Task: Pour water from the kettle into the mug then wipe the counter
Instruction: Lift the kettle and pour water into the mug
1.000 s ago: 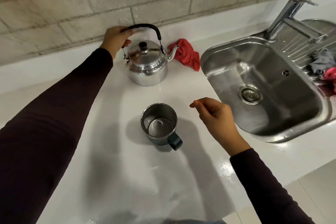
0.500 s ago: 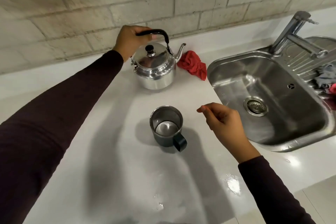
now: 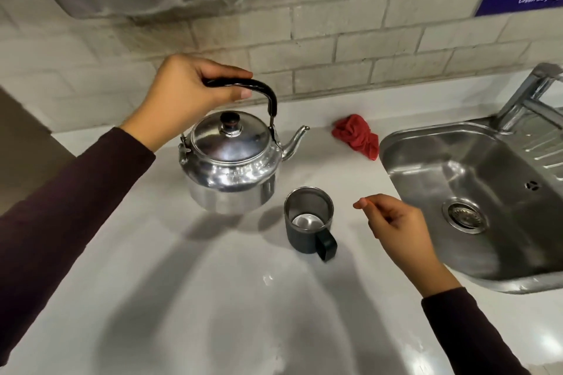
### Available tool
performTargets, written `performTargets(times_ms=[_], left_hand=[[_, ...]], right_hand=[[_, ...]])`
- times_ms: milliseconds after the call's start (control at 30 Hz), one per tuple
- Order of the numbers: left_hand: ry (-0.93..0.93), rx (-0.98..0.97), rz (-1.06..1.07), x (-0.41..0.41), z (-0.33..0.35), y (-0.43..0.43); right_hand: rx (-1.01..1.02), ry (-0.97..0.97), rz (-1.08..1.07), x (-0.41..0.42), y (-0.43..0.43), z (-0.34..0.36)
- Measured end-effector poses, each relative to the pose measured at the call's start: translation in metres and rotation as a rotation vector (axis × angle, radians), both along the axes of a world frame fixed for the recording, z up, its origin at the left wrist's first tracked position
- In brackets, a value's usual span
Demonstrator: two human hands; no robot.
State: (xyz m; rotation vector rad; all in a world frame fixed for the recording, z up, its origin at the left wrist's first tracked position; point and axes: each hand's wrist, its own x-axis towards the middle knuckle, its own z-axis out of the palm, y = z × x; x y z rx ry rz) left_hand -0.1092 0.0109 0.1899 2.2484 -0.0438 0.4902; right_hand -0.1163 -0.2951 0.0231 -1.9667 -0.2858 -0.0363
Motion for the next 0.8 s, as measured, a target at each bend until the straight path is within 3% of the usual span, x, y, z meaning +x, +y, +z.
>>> performTargets(times_ms=[367, 633, 800], left_hand=[[0.216, 0.283, 0.02, -0.065, -0.002, -0.009], [0.265, 0.558, 0.025, -0.07, 0.005, -0.015], [0.282, 0.597, 0.019, -0.072, 0.012, -0.011]], right_hand=[[-0.07, 0.03, 0.049, -0.015, 0.0, -0.004], [-0.094, 0.001, 0.056, -0.017, -0.001, -0.003], [-0.113, -0.021, 0.049, -0.017, -0.003, -0.006]])
